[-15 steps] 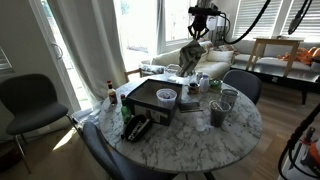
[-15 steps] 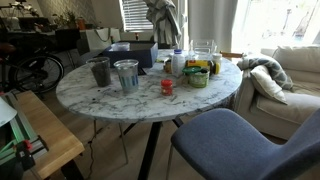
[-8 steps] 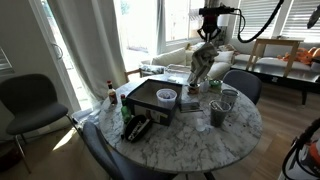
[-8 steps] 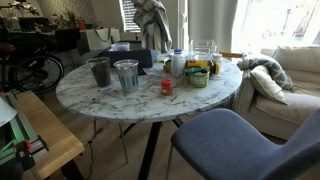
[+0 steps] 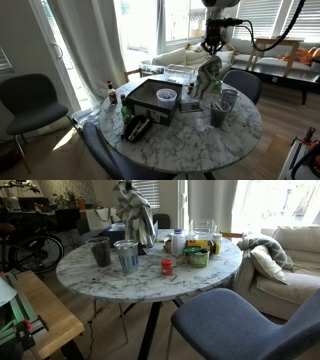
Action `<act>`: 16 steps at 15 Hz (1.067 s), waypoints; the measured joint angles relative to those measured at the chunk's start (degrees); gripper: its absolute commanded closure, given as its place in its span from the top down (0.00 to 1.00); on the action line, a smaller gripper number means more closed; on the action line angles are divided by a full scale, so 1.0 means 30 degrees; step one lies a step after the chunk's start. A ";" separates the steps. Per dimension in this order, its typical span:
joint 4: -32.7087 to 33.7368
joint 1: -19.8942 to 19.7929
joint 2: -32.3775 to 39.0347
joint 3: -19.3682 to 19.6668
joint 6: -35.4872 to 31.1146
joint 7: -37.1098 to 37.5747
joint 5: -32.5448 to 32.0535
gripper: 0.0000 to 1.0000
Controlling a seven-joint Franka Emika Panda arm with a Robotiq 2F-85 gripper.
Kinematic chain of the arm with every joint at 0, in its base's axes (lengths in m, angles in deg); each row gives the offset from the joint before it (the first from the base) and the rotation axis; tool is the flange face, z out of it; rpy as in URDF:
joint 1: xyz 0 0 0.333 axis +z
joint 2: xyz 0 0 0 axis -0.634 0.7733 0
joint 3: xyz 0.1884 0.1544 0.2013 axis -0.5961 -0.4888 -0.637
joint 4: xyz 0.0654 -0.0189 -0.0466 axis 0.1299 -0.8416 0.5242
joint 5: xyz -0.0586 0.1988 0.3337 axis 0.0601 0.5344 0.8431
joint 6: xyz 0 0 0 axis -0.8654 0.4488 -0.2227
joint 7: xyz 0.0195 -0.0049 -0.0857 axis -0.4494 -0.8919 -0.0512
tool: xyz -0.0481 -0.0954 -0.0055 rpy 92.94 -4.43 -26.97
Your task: Move the table cloth closer to the plastic cup
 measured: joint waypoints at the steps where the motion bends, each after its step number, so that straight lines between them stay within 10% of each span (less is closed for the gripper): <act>1: -0.0615 0.0054 -0.0189 -0.0190 -0.0362 -0.0318 0.0049 0.02; 16: -0.2728 0.1214 0.3800 -0.1757 -0.7971 -0.1360 0.1775 0.02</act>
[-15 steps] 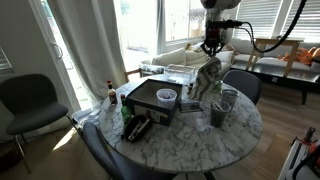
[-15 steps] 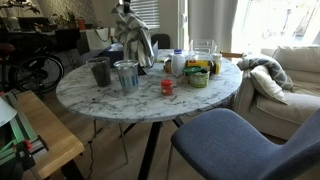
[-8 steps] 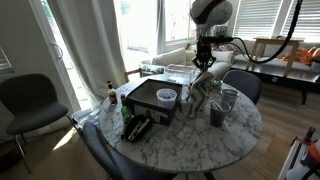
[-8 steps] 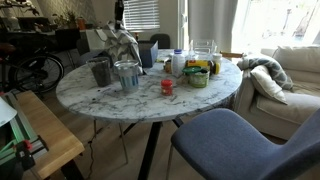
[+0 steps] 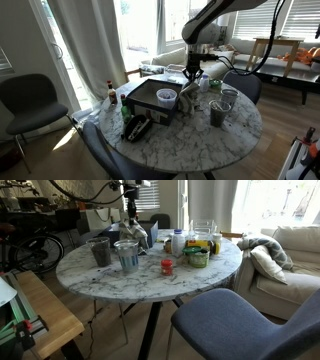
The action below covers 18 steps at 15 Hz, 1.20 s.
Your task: Move the table cloth closer to the plastic cup
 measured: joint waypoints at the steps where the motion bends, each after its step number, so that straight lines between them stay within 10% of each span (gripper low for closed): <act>1: 0.0241 -0.0002 0.0550 0.0051 -0.0320 0.0000 -0.0084 0.02; 11: 0.3313 0.0025 0.5334 0.1295 -0.0902 -0.0017 -0.3207 0.02; 12: 0.3544 0.0032 0.5652 0.1427 -0.0566 -0.0038 -0.3703 0.31; 18: 0.4306 0.0084 0.5894 0.1378 0.0574 -0.0680 -0.4387 0.69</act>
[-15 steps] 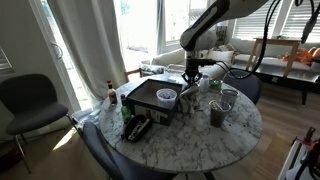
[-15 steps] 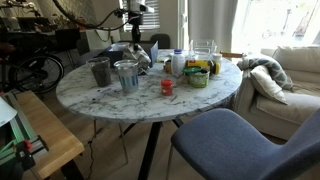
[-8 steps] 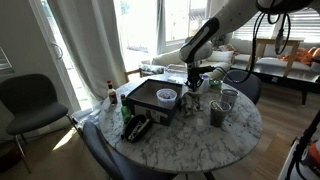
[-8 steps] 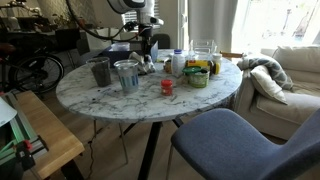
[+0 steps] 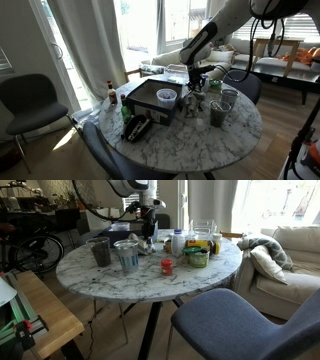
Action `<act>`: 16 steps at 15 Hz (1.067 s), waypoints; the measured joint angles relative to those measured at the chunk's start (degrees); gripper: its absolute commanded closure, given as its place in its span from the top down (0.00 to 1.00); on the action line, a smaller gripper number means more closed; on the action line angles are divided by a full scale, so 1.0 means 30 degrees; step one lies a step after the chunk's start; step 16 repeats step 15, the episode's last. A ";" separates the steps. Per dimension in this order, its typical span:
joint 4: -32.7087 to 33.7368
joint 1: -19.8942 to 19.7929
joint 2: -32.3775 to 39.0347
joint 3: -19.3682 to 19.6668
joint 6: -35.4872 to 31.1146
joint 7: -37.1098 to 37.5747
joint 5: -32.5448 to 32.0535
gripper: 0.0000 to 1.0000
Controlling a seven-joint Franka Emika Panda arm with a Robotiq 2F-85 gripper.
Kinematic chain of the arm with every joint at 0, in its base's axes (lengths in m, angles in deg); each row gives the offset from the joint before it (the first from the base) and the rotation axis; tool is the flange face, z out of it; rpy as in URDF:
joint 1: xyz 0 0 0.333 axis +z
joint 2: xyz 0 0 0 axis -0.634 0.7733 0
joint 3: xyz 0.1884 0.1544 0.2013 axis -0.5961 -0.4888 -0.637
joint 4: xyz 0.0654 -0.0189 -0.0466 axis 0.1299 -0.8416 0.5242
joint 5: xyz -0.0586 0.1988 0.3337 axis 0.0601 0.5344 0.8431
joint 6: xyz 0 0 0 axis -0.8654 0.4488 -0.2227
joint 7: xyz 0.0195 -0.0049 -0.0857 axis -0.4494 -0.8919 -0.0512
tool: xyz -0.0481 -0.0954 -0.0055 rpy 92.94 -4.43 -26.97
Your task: Move the table cloth closer to the plastic cup
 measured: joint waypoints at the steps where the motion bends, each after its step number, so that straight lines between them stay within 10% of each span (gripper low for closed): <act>1: -0.0008 0.0007 -0.0373 -0.0129 0.0060 -0.0089 0.0140 0.76; 5: -0.0209 0.0039 -0.2761 -0.0429 0.0573 0.0103 0.1010 1.00; 16: -0.1305 -0.0554 -0.7291 -0.0219 0.4818 -0.1757 0.1131 1.00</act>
